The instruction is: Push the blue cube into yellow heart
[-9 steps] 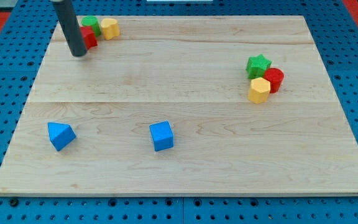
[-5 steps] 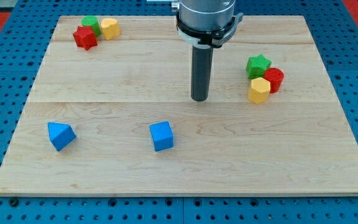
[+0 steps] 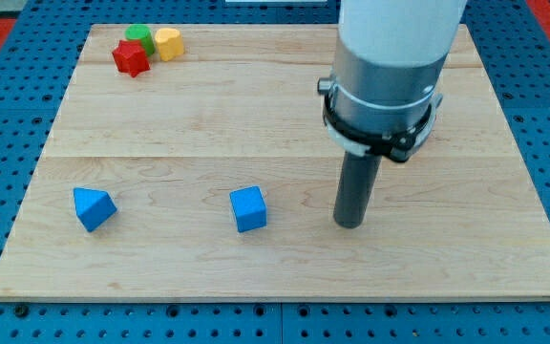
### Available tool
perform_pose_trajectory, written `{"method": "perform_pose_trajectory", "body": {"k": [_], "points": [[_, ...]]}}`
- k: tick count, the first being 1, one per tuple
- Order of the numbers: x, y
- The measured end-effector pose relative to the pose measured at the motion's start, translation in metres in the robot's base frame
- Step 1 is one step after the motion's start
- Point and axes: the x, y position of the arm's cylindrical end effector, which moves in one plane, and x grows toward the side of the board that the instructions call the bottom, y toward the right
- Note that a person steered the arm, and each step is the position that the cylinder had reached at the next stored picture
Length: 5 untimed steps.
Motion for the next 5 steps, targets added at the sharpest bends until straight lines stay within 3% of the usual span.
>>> {"method": "perform_pose_trajectory", "body": {"k": [1,4,5], "points": [[0.009,-0.078],[-0.176,-0.193],[-0.236,-0.197]]}}
